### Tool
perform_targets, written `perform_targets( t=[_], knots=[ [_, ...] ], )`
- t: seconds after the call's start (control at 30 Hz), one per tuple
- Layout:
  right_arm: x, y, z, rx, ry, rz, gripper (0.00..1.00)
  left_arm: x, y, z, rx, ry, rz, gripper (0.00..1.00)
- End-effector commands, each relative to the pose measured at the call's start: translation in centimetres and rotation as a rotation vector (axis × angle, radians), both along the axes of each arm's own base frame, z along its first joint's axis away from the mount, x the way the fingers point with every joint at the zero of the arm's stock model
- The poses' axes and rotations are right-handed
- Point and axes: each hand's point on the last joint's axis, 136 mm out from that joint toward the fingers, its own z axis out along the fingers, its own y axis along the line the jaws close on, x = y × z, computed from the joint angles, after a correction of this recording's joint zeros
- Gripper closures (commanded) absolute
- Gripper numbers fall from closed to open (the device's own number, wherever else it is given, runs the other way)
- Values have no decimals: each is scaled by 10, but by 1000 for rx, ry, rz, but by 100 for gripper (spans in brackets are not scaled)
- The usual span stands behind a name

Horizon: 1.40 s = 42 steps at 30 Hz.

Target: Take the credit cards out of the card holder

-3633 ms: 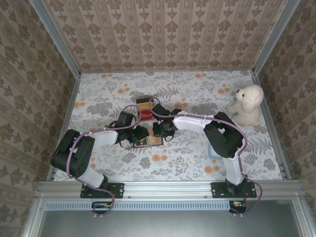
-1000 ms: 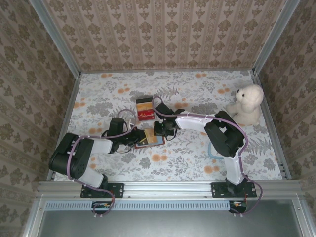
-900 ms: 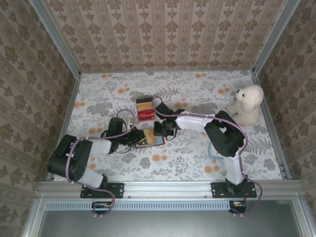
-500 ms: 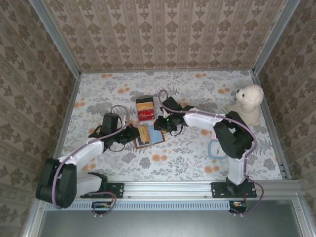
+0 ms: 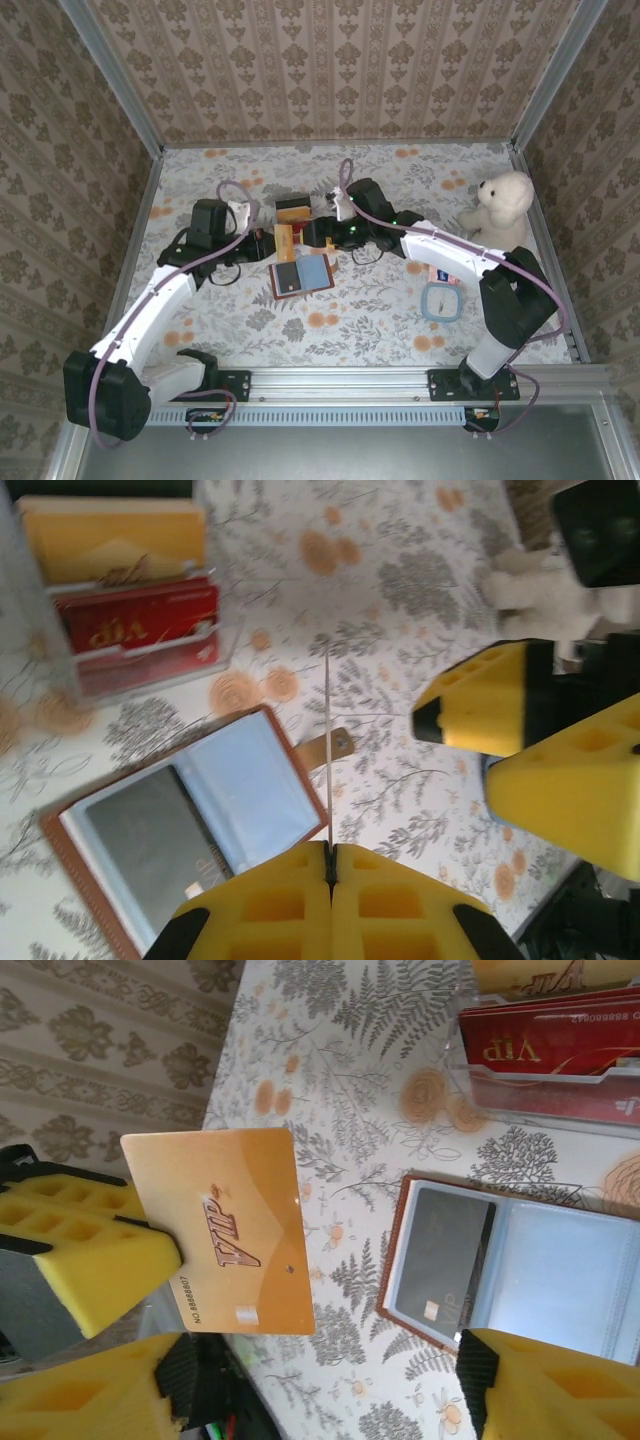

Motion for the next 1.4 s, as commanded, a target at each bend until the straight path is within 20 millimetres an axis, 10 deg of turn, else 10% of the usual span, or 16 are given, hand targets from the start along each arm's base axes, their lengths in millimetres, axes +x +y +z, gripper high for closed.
perform_targets(
  t=[0.0,0.3,0.8,1.17,1.37],
  knots=[
    [-5,-5,43,150,-62,59,22,-4,-19,39,-128,-108,-124,100],
    [10,-12,66,276,-74,43,26,3,-45,84,-367,-44,-198,100],
    [8,5,87,414,-52,143,77,22,-55,107,-507,-7,-178,87],
    [11,10,73,399,-20,144,79,27,-60,106,-489,-46,-210,94],
    [22,-5,55,302,-5,78,58,31,-53,88,-356,-83,-197,100]
  ],
)
